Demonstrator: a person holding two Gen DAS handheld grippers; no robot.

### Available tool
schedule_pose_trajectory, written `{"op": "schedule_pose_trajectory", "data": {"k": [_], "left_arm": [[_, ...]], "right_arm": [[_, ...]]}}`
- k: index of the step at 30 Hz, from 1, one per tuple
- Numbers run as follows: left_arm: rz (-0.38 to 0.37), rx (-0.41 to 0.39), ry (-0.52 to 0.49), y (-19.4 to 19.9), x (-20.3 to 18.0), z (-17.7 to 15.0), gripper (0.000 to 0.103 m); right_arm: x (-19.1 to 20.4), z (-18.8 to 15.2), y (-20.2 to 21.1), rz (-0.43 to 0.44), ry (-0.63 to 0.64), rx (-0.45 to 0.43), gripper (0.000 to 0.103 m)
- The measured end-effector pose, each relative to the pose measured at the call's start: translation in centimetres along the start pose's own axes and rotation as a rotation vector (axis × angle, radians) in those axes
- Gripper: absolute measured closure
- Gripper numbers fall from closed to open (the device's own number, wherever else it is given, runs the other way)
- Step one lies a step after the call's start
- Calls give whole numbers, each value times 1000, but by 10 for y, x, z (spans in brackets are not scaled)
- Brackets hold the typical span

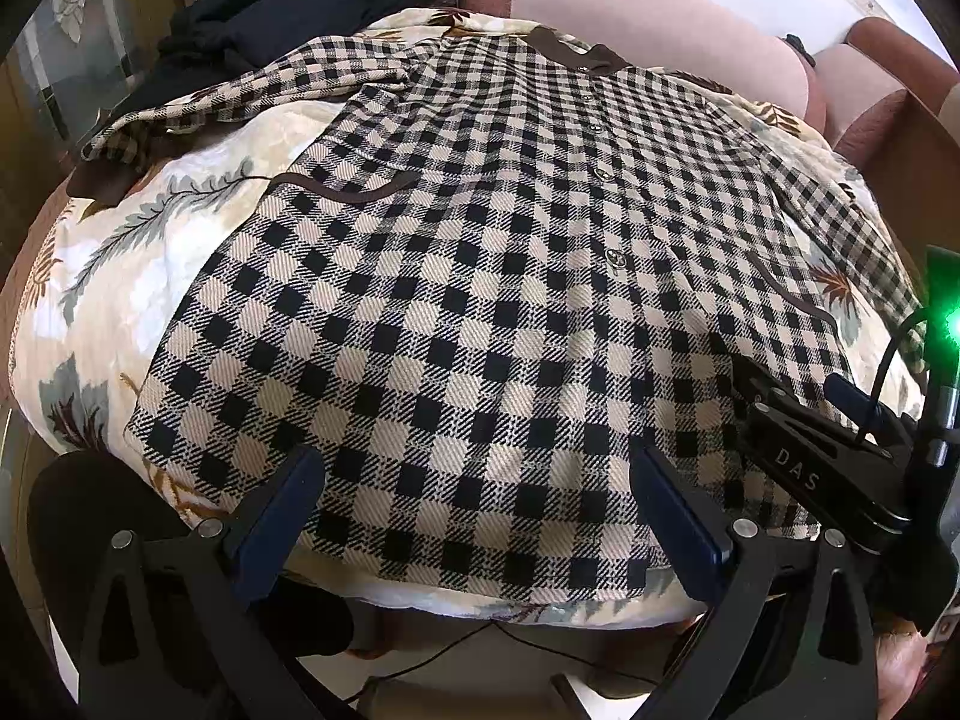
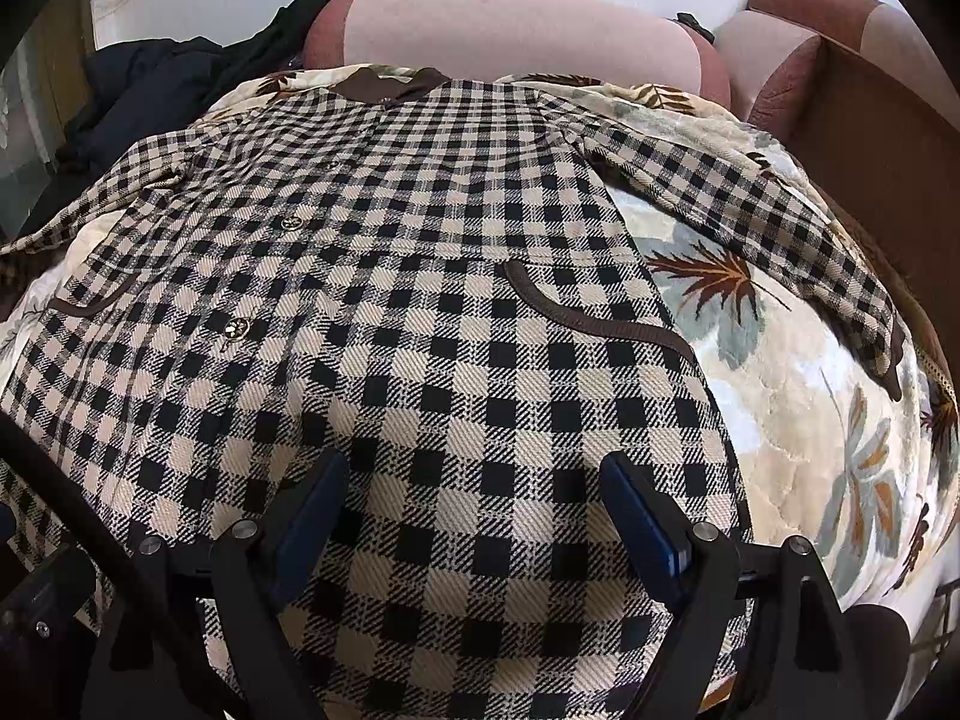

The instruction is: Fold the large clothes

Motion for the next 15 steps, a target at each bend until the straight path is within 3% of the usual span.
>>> {"op": "schedule_pose_trajectory", "data": {"k": [15], "left_arm": [[32, -10, 62, -11, 26, 13, 1]], "right_arm": [[1, 1, -4, -4, 14, 0, 14]]}}
Point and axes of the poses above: each gripper's, at about its wrist camera, not at the fingertips, and y roughly against the way its jaws point, x to its left, z to its top, the point moved 3 cm from there along -y, roughly the way its jaws point, and after that the axes turned 9 degrees about -x, right-handed, at the moved point
